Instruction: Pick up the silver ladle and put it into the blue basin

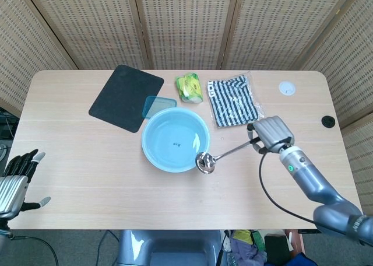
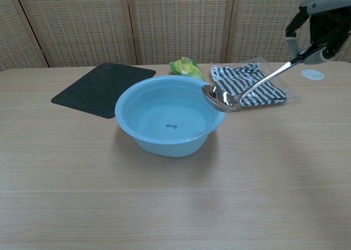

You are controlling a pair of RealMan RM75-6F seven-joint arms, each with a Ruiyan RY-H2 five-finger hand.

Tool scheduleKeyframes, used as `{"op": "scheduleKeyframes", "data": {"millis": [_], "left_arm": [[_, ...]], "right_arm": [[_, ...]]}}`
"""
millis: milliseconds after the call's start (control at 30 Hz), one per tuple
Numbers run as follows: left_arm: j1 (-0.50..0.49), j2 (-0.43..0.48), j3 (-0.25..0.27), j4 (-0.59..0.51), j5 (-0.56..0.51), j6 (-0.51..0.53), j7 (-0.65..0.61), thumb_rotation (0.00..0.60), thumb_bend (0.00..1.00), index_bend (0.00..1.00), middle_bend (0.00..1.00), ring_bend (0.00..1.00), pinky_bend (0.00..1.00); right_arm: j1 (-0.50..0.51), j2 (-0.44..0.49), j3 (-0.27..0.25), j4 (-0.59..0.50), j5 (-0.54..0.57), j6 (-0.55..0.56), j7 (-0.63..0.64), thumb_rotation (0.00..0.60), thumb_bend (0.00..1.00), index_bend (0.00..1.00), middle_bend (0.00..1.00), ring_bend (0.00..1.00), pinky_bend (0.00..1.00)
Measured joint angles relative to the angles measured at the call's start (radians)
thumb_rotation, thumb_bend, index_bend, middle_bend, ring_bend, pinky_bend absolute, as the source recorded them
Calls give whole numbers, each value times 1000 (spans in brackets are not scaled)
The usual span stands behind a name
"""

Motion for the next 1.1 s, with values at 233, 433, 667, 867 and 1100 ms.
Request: {"op": "scheduleKeyframes", "data": {"millis": [233,433,667,867,1100], "left_arm": [[-14,-2,-11,8,-37,-22,-2,600,0,0,0,0,0],[-16,2,-18,11,-51,-23,-15,600,0,0,0,0,0],[-18,5,-17,15,-56,-28,-24,600,0,0,0,0,0],[-27,8,-18,17,-66,-46,-35,600,0,0,0,0,0],[-33,10,-20,17,-76,-56,-39,600,0,0,0,0,0]], "right_arm": [[225,-136,-35,80,339,42,-209,600,832,813,1000,965,1000],[370,-310,-69,232,538,127,-350,600,832,813,1000,965,1000],[432,-454,-76,383,630,247,-441,600,832,813,1000,965,1000],[442,-569,-86,480,583,376,-499,600,832,814,1000,965,1000],[433,-670,-91,564,490,417,-556,600,832,814,1000,965,1000]]}}
